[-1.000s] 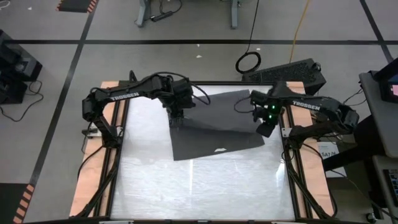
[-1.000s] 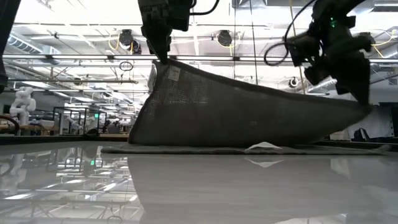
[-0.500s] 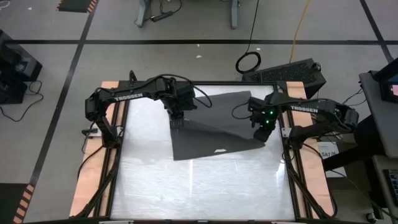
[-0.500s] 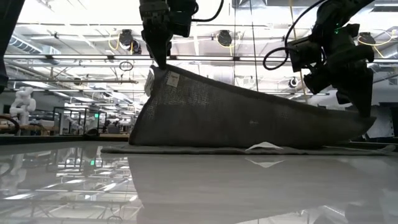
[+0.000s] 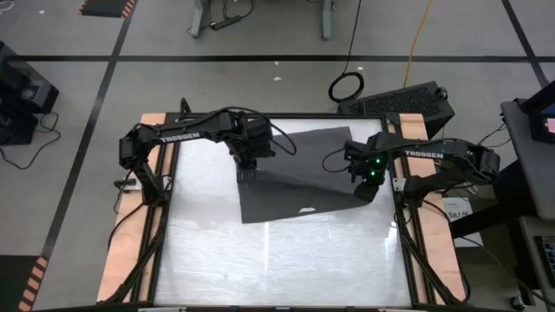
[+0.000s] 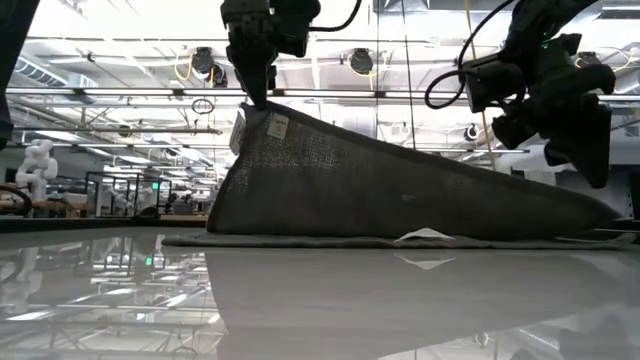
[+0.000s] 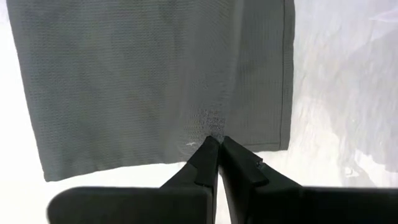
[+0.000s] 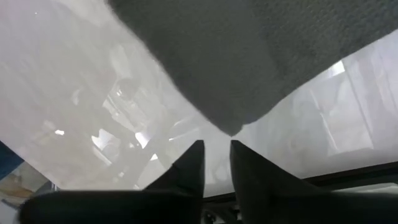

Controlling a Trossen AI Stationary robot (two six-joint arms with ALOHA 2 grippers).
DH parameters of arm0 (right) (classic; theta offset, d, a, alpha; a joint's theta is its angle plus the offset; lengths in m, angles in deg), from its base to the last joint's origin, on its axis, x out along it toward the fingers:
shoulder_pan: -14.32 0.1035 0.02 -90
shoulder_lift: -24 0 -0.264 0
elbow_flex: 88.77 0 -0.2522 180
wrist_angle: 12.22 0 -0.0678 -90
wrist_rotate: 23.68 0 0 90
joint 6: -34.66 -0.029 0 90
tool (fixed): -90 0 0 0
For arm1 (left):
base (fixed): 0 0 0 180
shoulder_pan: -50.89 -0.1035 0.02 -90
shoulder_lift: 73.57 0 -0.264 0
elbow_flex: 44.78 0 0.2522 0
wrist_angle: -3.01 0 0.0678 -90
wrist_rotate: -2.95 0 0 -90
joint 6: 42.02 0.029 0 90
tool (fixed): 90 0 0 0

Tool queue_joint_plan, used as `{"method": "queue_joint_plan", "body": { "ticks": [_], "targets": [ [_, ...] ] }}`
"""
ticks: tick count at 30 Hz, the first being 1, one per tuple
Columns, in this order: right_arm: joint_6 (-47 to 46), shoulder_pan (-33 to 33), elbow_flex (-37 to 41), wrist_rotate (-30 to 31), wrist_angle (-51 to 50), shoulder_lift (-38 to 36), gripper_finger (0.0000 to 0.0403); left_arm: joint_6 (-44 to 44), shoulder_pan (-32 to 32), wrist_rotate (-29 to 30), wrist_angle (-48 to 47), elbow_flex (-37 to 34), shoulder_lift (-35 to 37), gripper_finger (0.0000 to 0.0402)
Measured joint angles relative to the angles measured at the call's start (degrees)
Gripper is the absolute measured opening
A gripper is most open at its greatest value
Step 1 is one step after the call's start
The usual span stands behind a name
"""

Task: Roll towel
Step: Roll the gray towel

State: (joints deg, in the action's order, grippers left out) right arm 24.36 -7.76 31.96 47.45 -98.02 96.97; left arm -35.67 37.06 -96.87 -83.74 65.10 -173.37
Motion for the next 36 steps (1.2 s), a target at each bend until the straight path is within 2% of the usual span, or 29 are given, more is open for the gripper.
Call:
{"method": "queue_joint_plan", "body": {
  "ticks": [6,11,23,31,36],
  "targets": [
    [-3.5,0.2,0.0,-1.0,0.0,0.0,0.0124,0.0,0.2,-0.1,0.0,0.0,0.0,0.0021],
    [-5.4,0.2,0.0,-2.9,-0.3,-0.8,0.0142,0.1,1.1,-0.3,0.0,0.0,0.0,0.0021],
    [-14.7,0.2,0.0,-4.0,4.7,-8.0,0.0146,1.1,3.7,-0.8,0.0,0.0,0.0,0.0022],
    [-19.1,0.2,0.0,-4.0,7.4,-12.3,0.0146,5.5,5.7,-6.8,-1.3,0.0,0.0,0.0025],
    [-19.6,0.2,0.0,-4.0,7.4,-13.4,0.0146,6.3,6.8,-10.2,-1.3,0.0,0.0,0.0049]
  ]
}}
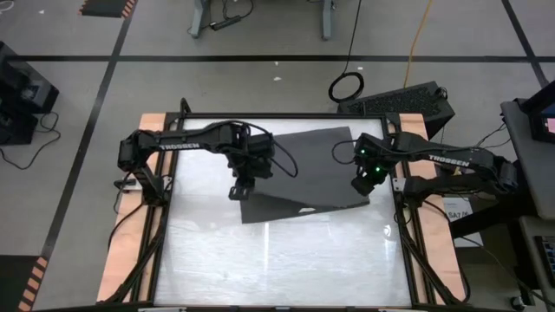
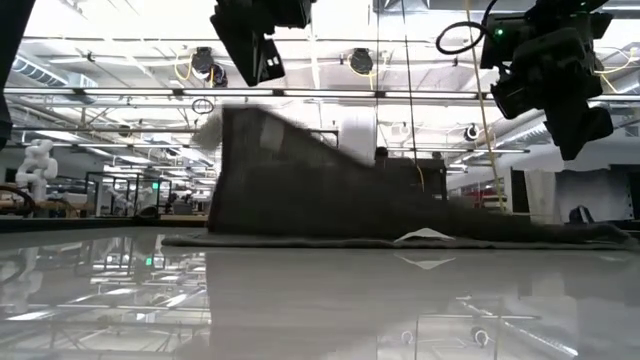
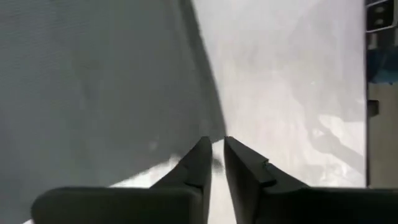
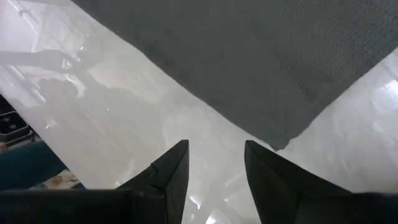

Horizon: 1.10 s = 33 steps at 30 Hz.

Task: Roll towel
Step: Roll the gray towel

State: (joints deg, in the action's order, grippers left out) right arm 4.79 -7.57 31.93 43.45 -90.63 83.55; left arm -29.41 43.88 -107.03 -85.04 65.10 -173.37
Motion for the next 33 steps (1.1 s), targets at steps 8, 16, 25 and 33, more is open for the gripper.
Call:
{"method": "queue_joint_plan", "body": {
  "ticks": [8,16,25,33],
  "targets": [
    [-0.3,0.0,0.0,0.0,0.6,0.0,0.0146,-3.6,1.6,2.2,-0.1,0.0,0.0,0.0130],
    [-3.9,1.0,0.0,-1.5,4.1,-0.2,0.0146,-12.5,2.2,3.5,4.4,-7.5,3.3,0.0155],
    [-15.2,4.4,0.0,2.0,16.5,-4.3,0.0146,-20.7,-7.1,7.2,26.2,-31.4,20.4,0.0155],
    [-26.7,4.7,0.0,17.5,28.4,-0.4,0.0140,-20.8,-15.9,5.5,45.4,-43.2,21.7,0.0155]
  ]
}}
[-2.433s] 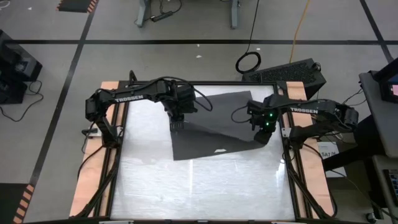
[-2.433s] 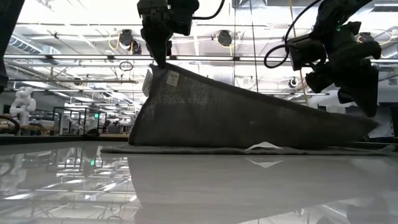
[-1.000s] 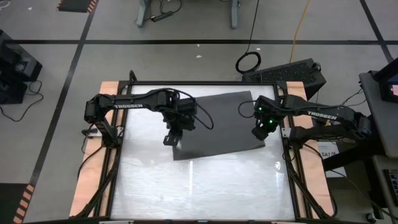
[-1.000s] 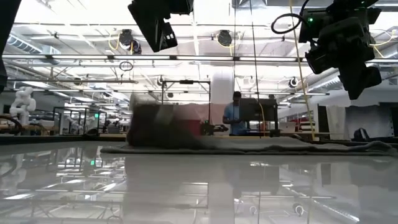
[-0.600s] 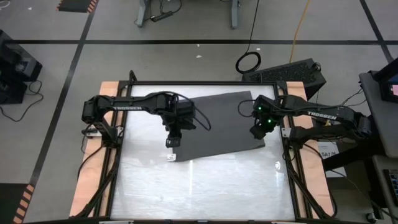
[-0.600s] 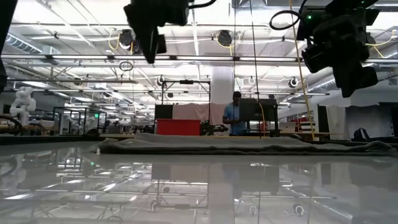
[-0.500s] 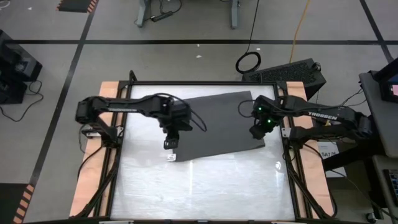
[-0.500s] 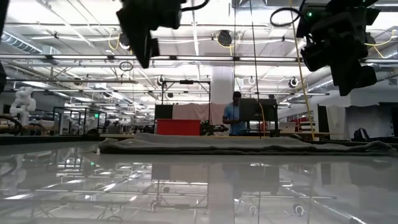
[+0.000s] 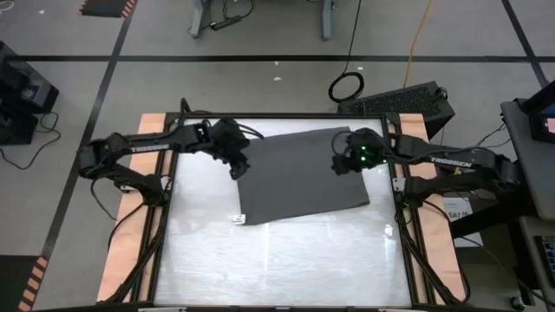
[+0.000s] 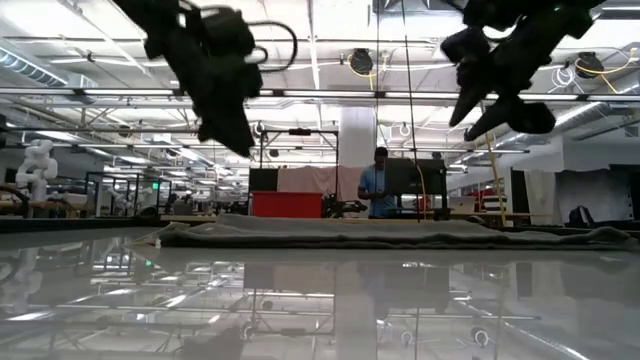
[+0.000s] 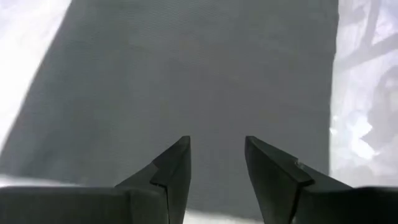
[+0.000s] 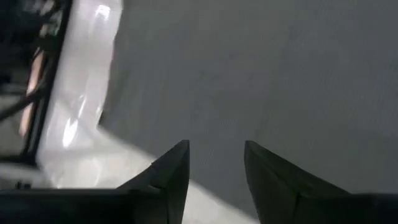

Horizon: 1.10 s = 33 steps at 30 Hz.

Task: Roll towel
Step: Roll the gray towel

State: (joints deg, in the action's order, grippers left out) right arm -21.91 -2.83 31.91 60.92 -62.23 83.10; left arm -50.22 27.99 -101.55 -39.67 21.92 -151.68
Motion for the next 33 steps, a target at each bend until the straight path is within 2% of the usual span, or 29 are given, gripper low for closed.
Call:
{"method": "queue_joint_plan", "body": {
  "ticks": [3,6,10,16,21,26,33],
  "targets": [
    [-0.7,0.0,0.0,0.6,2.7,4.1,0.0129,-0.5,-0.1,-0.4,3.6,-3.2,-3.7,0.0155],
    [1.2,0.1,0.0,-1.4,3.5,8.0,0.0116,-1.7,0.2,1.3,4.0,-3.9,-8.0,0.0150],
    [2.0,0.6,0.0,-2.0,4.0,13.2,0.0098,-2.0,0.2,2.2,4.2,-4.0,-13.4,0.0128],
    [0.8,2.5,0.0,-2.1,13.5,19.9,0.0085,-2.2,0.2,4.3,1.5,-3.4,-18.5,0.0092],
    [-1.1,4.2,0.0,-2.4,19.1,21.8,0.0084,-3.3,0.4,8.1,-11.5,0.0,-15.6,0.0048],
    [1.6,4.2,0.0,-3.5,19.0,21.3,0.0084,-3.5,1.4,9.7,-12.3,3.0,-8.9,0.0013],
    [8.6,2.2,0.0,-11.4,16.6,20.7,0.0084,-9.1,3.1,9.1,-9.8,3.0,-3.9,0.0007]
  ]
}}
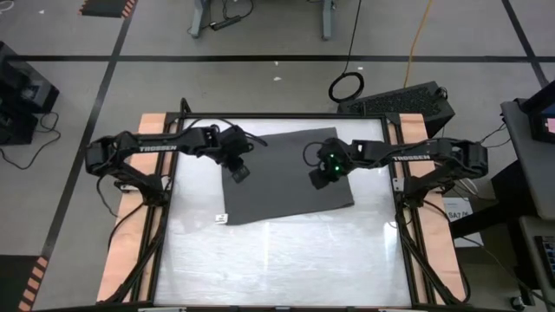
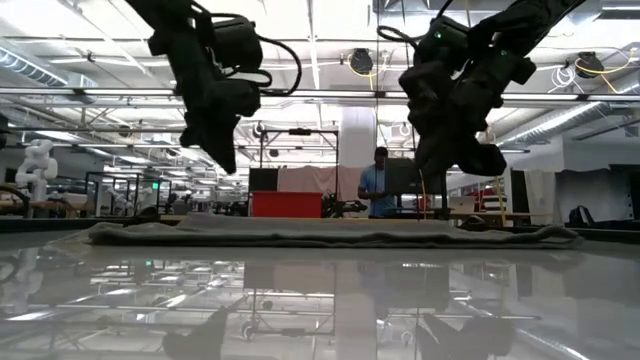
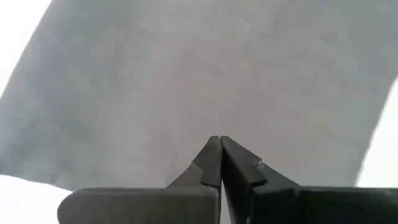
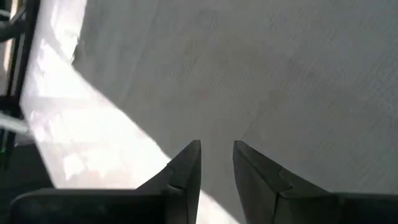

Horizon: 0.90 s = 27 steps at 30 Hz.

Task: Roll towel
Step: Roll the gray towel

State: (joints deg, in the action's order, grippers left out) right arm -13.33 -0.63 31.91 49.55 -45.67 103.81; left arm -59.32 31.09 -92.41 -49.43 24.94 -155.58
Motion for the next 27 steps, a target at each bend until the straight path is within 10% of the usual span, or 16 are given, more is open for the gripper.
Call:
{"method": "queue_joint_plan", "body": {
  "ticks": [27],
  "targets": [
    [-2.0,2.6,0.0,9.4,-15.1,10.4,0.0001,-7.5,12.4,-1.5,18.9,-21.8,-0.9,0.0006]
  ]
}}
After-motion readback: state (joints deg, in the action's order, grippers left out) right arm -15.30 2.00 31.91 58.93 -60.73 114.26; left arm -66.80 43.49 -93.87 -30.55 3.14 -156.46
